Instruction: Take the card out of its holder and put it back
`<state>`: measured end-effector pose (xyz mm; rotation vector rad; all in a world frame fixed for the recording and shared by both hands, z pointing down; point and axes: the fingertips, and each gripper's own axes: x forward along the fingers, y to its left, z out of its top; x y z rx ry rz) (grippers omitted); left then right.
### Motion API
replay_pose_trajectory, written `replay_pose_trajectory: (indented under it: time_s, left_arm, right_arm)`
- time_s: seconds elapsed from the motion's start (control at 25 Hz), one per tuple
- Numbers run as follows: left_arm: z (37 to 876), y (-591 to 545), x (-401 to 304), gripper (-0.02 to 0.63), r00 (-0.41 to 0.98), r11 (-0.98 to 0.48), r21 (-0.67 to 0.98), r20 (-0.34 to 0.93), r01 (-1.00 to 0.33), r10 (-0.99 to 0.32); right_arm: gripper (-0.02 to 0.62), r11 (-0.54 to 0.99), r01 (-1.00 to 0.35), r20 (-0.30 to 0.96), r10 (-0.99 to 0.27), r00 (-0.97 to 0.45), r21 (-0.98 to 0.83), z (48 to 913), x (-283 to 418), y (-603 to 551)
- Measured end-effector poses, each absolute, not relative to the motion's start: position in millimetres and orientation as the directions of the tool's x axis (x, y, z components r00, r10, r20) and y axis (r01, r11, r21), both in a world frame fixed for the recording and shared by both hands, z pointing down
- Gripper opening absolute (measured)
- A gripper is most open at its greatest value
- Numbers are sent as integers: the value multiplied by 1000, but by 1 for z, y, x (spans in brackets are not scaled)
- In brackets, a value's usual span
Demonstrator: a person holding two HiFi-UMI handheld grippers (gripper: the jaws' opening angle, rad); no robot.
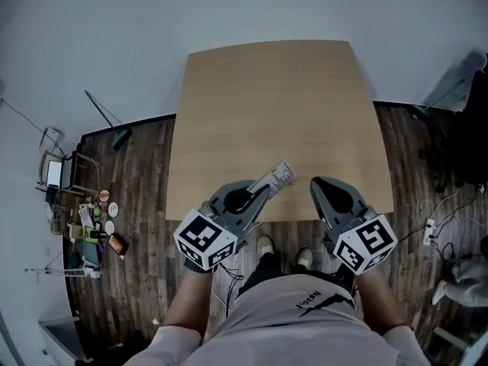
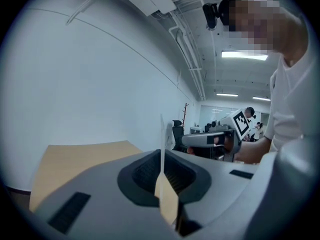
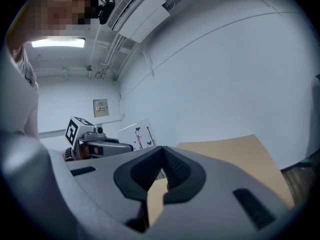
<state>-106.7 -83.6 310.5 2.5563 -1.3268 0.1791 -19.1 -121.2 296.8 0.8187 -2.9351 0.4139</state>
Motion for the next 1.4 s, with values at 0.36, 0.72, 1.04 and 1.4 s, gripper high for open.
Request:
replay_pose_trajectory:
  time_s: [0.36,0.72,1.04,1.4]
  left_arm:
    - [407,-111,-111,25,635,-621,157,309,-768,-708]
    - [506,-145,-108,25,708,-681,215,335,-700,-621]
    - [557,-157,-111,25,731,-699,242,362,-673,-578]
    - [582,-154,-119,25,718,-678,258,373,-689,-587]
  right_arm:
    - [12,769,-567,174,-541,-823,-294,338,-10,-124]
    - [12,704,-623,228,-582,-781,-340,389,3,-135]
    - [12,653,-664,275,-606,-746,-363,422,9,-133]
    - [12,622,-685,308,-614,-727,-378,439,9,-130]
